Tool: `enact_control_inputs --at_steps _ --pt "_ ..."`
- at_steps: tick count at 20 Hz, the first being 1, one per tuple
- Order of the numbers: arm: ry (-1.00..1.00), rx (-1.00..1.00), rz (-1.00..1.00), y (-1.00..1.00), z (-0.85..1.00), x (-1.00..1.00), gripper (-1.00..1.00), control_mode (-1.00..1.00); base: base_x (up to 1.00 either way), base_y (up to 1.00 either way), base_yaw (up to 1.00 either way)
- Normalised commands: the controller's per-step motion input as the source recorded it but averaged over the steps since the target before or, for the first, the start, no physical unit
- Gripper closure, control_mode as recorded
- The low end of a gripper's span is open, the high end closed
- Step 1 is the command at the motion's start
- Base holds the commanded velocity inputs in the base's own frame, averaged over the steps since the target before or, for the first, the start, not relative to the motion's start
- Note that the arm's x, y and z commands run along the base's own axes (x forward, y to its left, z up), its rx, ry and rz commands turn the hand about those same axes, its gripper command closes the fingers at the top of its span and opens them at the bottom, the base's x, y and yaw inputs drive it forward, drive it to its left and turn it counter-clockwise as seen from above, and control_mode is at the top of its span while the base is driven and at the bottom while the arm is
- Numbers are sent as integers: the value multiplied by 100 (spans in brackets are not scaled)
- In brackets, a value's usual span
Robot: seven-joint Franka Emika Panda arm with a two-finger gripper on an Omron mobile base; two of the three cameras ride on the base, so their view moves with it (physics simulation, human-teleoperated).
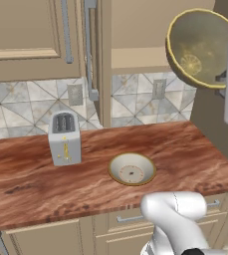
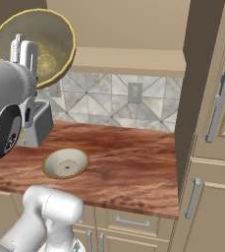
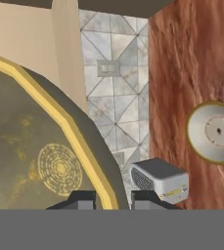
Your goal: Open the cabinet. Pick the bowls from the counter and place them in the cabinet. Then close the cabinet.
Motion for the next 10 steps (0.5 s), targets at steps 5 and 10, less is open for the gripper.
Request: enact_control_inputs --at_steps 5,10 --pt "19 0 4 0 10 42 100 -100 0 0 0" --pt "8 0 2 0 0 43 100 -100 0 0 0"
